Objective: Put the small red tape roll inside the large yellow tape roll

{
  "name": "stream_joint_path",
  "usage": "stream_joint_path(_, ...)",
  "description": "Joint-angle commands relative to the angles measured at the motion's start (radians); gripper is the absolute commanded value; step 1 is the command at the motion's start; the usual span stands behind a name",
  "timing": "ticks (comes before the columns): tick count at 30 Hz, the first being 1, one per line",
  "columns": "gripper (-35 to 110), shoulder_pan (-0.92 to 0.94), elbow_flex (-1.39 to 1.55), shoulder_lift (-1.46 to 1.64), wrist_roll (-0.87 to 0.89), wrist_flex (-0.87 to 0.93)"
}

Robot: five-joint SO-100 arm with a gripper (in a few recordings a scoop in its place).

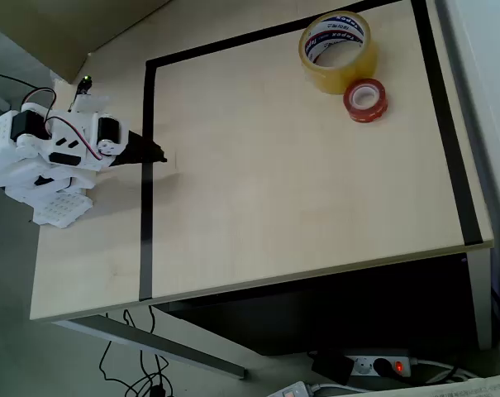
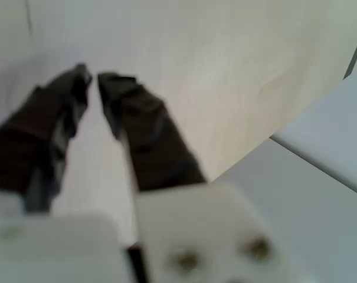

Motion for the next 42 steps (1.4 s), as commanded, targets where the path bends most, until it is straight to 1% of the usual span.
stream_joint_path(1,0,0.121,-0.118,-0.008,-0.132,0.084)
stream_joint_path(7,0,0.138,-0.115,-0.008,-0.115,0.078)
stream_joint_path(9,0,0.152,-0.133,-0.014,-0.115,0.048)
stream_joint_path(11,0,0.155,-0.189,-0.098,-0.115,-0.018)
stream_joint_path(13,0,0.153,-0.305,-0.305,-0.120,-0.094)
stream_joint_path(15,0,0.147,-0.479,-0.541,-0.121,-0.123)
stream_joint_path(17,0,0.129,-0.666,-0.747,-0.123,-0.106)
stream_joint_path(20,0,0.080,-0.927,-0.977,-0.124,-0.054)
stream_joint_path(23,0,0.041,-1.111,-1.095,-0.141,-0.025)
stream_joint_path(27,0,0.017,-1.319,-1.195,-0.172,-0.038)
stream_joint_path(30,0,0.020,-1.483,-1.308,-0.175,-0.087)
stream_joint_path(35,0,0.009,-1.674,-1.488,-0.167,-0.225)
stream_joint_path(39,0,-0.017,-1.862,-1.654,-0.164,-0.275)
stream_joint_path(42,0,-0.031,-2.036,-1.784,-0.155,-0.279)
